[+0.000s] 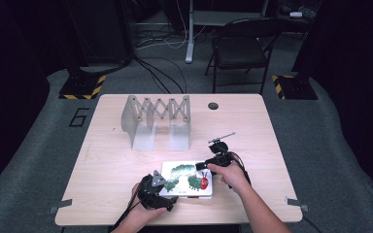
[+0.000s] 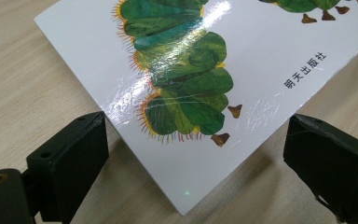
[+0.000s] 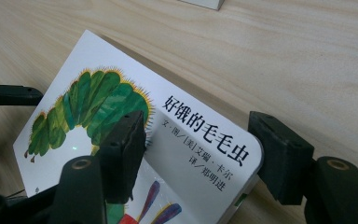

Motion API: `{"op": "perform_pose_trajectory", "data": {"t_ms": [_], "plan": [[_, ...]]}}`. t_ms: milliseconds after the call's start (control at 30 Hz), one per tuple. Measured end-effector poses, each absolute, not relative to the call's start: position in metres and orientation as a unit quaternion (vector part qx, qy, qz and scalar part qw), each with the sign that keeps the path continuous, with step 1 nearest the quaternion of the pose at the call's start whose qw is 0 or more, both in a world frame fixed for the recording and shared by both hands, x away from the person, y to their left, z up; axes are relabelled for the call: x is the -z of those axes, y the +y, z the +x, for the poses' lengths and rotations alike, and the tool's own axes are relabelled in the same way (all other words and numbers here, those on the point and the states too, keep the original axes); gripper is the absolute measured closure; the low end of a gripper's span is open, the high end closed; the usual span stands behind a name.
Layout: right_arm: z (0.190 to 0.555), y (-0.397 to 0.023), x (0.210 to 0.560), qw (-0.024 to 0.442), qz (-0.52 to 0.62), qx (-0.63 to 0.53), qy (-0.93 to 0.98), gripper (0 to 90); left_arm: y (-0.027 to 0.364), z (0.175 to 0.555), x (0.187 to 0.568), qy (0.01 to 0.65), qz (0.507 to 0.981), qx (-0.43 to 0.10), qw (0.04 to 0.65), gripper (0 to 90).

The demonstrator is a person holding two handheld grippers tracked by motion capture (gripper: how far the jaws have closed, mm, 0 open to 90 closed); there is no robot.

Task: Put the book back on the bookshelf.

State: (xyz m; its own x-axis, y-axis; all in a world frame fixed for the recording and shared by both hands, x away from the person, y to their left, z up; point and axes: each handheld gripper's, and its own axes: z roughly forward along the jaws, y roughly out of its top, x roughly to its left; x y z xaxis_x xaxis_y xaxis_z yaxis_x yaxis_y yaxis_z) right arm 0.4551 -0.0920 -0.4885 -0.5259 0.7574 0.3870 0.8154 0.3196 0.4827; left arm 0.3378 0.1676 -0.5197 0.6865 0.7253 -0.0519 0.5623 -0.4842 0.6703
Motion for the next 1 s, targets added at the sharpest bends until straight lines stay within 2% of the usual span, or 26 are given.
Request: {"op": "perform_pose_trajectory", "data": {"t_ms": [200,400,1000], "plan": [[0.455,-0.093,0.489,0.046,-0.484,0.326,-0.811,37.5,0.175,0.343,0.517,0.385,0.846,-0.087,0.358,7.9],[0.455,-0.092,0.489,0.045,-0.485,0.325,-0.811,37.5,0.184,0.348,0.515,0.405,0.832,-0.056,0.375,15.0],[0.455,-0.092,0.49,0.044,-0.485,0.323,-0.812,37.4,0.189,0.357,0.516,0.444,0.803,-0.015,0.398,17.1]]}}
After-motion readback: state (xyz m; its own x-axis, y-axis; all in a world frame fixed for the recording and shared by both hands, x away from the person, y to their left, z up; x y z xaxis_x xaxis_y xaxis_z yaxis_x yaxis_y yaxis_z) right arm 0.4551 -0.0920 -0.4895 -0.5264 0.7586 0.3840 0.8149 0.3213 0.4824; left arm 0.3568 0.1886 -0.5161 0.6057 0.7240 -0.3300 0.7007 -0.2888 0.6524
